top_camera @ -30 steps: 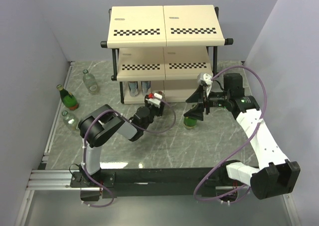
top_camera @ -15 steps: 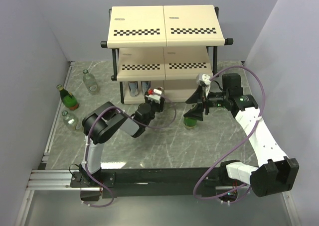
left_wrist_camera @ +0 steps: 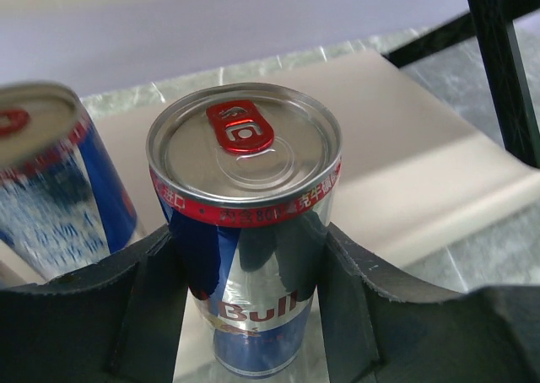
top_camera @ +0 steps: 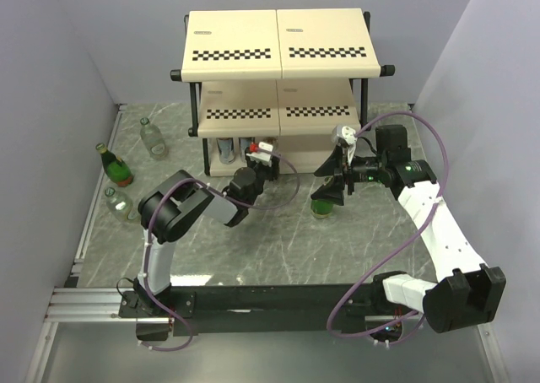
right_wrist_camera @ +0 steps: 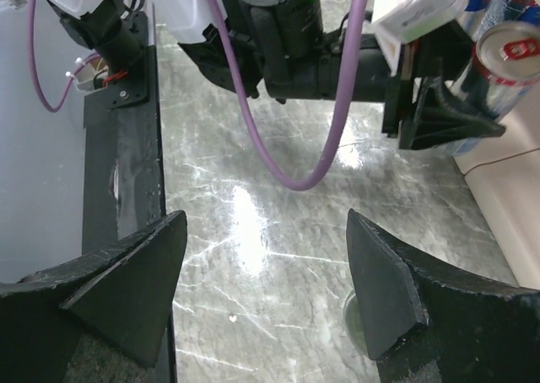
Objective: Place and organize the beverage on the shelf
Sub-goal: Place the drink on the shelf.
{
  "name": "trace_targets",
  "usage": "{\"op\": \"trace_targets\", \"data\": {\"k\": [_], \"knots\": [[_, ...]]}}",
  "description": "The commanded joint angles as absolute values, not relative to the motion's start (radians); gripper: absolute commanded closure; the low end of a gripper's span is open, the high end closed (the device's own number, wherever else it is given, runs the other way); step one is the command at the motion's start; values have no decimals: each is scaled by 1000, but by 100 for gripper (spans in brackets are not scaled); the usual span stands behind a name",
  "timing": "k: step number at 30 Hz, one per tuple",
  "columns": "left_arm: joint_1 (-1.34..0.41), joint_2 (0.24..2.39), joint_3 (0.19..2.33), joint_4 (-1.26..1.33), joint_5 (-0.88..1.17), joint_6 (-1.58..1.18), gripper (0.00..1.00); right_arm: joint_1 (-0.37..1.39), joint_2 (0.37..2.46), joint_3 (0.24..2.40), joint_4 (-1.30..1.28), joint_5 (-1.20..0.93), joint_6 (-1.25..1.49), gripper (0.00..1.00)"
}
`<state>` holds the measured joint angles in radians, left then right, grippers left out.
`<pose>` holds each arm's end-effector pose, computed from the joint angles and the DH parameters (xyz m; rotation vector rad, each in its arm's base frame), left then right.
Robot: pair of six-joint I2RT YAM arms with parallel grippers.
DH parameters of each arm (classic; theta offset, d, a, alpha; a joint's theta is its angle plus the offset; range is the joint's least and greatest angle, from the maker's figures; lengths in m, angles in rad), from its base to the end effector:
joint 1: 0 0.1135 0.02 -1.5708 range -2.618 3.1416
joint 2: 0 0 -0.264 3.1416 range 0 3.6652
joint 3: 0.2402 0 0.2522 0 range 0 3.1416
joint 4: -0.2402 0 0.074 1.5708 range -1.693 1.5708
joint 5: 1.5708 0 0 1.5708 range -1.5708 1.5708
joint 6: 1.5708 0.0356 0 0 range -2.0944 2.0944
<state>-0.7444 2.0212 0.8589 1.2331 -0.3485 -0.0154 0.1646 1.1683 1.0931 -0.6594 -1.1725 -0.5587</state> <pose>0.2984 -0.2583 0.1578 0.2677 1.4903 -0.3490 0.2220 0.0701 0.3390 -1.1959 1.5778 1.0715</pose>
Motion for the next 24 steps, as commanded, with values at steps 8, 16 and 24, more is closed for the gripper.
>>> {"op": "trace_targets", "data": {"k": [8,16,24], "knots": [[-721,2063,991,1855,-370,-20,100,158,1181,1134,-680,-1201,-586,18],[-715,2117,1048,1859,-403,-11,100,158,1187,1138,-692,-1206,-595,18],[-707,2141,1075,1858,-419,-11,100,158,1193,1140,-696,-1209,-601,18]]}}
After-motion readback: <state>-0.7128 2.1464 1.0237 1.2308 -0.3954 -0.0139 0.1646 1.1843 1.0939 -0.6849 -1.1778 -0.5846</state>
